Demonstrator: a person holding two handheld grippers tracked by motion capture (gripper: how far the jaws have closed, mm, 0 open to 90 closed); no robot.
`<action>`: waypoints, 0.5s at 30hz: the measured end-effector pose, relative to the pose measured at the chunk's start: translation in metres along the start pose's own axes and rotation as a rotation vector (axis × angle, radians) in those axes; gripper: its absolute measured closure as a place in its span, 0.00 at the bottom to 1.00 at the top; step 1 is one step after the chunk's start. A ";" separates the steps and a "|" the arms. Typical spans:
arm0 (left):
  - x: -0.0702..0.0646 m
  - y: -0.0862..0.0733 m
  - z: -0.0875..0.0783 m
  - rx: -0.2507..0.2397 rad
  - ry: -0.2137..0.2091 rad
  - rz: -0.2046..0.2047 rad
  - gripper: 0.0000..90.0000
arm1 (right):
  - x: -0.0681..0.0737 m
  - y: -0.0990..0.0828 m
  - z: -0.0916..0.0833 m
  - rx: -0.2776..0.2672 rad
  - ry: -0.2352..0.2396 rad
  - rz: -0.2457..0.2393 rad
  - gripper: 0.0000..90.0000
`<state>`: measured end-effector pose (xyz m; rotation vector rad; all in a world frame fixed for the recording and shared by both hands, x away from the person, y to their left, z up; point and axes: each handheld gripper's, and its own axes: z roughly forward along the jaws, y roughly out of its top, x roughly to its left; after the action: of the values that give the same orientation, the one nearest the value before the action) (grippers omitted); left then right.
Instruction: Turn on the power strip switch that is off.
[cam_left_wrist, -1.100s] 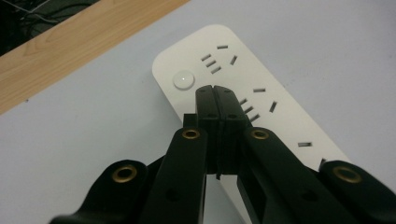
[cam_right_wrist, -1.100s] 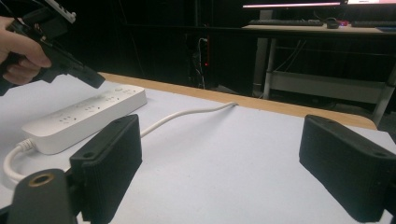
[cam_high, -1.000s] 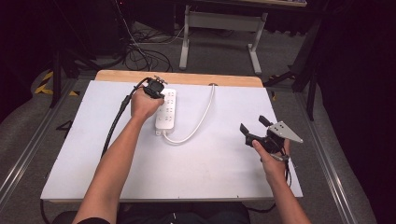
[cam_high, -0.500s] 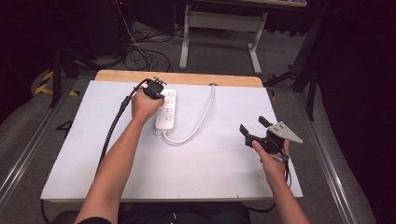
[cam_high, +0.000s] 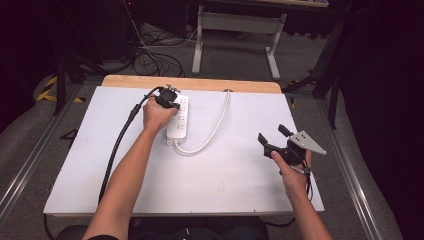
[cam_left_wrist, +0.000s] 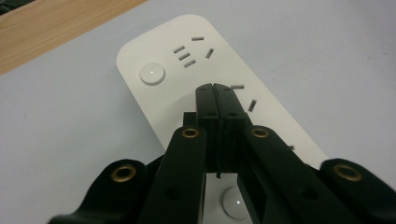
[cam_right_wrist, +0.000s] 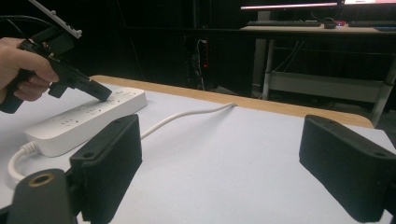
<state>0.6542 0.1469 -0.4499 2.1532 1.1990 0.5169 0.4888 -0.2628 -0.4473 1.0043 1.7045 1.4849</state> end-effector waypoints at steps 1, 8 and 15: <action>0.000 0.000 0.000 0.000 0.000 0.000 1.00 | 0.000 0.000 0.000 0.000 0.000 0.000 0.15; 0.001 -0.003 0.000 -0.021 -0.008 -0.002 1.00 | -0.001 0.000 -0.002 -0.002 -0.004 0.002 0.15; -0.001 -0.003 0.000 -0.021 0.004 -0.005 1.00 | 0.000 0.000 -0.003 -0.005 -0.007 0.004 0.15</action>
<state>0.6518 0.1475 -0.4519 2.1324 1.1953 0.5297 0.4865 -0.2643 -0.4467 1.0100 1.6945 1.4855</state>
